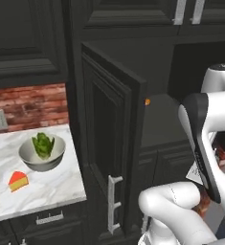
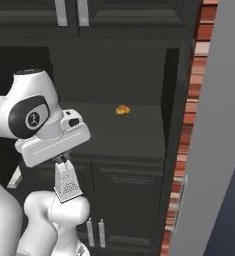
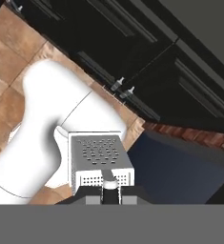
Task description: Pick the cheese from the fridge and the cheese grater from the cabinet and place them next to the salad bowl.
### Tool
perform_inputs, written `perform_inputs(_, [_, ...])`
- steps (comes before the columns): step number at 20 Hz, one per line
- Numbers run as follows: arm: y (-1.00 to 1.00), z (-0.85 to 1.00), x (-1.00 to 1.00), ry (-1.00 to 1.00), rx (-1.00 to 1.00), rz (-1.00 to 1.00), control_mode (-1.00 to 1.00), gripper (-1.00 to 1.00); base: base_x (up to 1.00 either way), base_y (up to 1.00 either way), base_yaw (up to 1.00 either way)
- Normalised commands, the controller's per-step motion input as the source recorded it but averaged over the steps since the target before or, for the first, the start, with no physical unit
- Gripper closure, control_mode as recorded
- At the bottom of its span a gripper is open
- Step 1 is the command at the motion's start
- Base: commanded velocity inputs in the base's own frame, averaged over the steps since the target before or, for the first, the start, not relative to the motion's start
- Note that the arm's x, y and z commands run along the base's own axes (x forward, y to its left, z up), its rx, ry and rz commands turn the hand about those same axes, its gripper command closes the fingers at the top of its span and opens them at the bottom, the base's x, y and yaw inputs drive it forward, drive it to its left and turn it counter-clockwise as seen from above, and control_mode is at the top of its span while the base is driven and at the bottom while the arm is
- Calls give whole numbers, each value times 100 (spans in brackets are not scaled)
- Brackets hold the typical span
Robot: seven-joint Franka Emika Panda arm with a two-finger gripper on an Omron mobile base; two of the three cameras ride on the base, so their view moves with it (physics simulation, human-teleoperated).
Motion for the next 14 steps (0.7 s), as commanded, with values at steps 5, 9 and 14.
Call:
perform_inputs(5, [0,0,0,0,0,0,100,100,-17,2,-51])
perform_inputs(9, [0,0,0,0,0,0,100,100,-10,-2,-52])
perform_inputs(14, [0,0,0,0,0,0,100,100,-9,0,-49])
